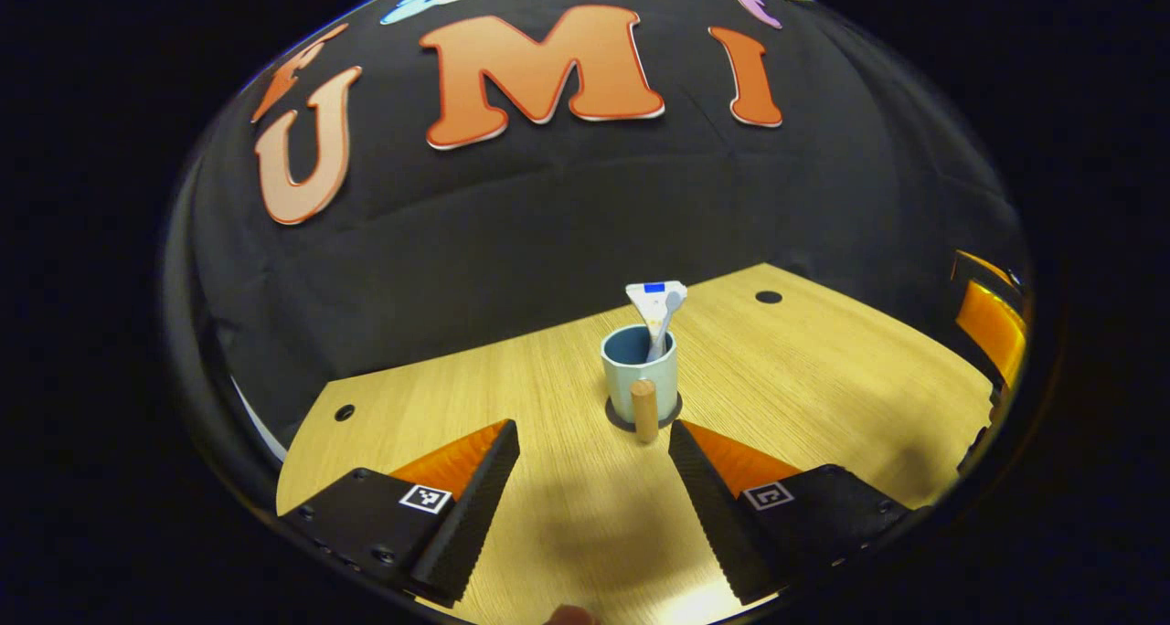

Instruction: Put the toothbrush and toothpaste on the desktop into the cup, then pick up the cup and place it on the coaster on the desktop.

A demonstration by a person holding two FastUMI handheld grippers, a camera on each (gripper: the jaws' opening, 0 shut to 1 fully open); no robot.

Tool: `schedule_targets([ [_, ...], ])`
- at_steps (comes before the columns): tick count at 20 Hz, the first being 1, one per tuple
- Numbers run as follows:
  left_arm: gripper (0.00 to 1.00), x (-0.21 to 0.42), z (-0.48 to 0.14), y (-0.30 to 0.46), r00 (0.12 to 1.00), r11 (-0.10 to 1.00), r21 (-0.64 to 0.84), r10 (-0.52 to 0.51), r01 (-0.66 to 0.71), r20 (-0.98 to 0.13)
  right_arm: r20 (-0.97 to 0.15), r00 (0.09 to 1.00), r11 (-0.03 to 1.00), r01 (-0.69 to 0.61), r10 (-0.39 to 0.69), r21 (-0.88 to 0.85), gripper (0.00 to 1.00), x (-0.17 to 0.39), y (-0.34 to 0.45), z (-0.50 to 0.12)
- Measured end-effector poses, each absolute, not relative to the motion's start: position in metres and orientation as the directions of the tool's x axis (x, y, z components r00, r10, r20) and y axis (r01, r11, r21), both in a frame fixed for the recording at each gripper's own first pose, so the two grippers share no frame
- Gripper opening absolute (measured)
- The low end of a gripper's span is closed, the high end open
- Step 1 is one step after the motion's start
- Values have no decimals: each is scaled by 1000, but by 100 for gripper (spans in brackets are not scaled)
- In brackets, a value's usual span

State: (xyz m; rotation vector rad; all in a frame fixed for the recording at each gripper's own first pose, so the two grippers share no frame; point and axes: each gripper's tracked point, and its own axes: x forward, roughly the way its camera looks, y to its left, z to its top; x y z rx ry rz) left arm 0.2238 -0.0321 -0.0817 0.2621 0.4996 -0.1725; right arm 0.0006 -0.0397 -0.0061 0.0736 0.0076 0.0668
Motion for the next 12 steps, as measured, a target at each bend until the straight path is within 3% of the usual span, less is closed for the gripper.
schedule_targets([
  [12, 99, 247, -59, -24, 984, 988, 149, -13, 40, -176, 87, 996, 1000, -20, 22, -18, 91, -19, -3, 24],
])
